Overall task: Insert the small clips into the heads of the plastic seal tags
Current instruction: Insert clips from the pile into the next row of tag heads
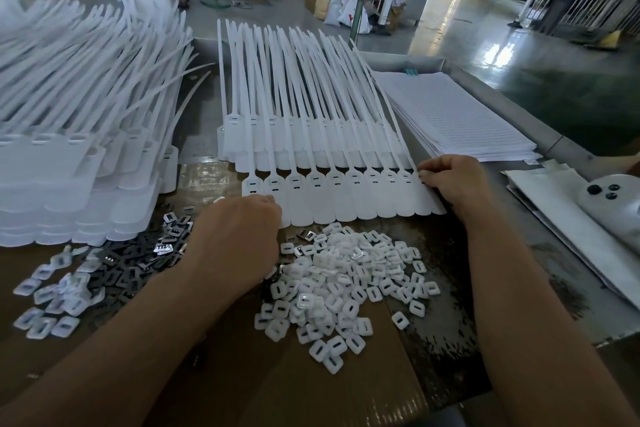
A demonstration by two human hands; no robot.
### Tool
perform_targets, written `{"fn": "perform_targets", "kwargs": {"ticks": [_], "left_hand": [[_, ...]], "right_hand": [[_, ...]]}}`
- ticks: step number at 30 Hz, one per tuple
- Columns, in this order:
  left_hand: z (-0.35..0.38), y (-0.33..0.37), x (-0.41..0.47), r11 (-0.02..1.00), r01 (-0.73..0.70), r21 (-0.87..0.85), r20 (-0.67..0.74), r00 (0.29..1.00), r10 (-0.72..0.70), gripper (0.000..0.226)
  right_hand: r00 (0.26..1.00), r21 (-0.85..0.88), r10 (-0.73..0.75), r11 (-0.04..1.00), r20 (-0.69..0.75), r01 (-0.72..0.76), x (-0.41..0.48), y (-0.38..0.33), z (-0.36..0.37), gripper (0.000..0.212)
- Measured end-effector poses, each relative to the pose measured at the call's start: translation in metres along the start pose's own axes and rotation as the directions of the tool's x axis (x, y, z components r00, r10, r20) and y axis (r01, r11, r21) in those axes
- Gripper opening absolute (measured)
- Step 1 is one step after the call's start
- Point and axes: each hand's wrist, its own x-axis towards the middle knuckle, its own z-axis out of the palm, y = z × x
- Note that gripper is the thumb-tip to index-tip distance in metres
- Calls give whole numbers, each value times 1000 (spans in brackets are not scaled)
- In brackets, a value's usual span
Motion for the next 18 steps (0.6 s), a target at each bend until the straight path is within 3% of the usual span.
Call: {"fn": "perform_targets", "kwargs": {"ticks": [6, 15, 18], "left_hand": [[0, 1, 1, 1000, 9, 1, 13, 1000, -9, 31], [2, 0, 0, 1000, 11, -9, 7, 1000, -11, 33], [2, 0, -1, 1000, 17, -15, -14, 1000, -17, 33]], "right_hand": [[999, -15, -20, 1000, -31, 20, 1, 1, 0, 3], [999, -39, 29, 999, 28, -28, -4, -6, -2, 11], [1000, 58, 7, 998, -19, -6, -6, -10, -4, 12]]}}
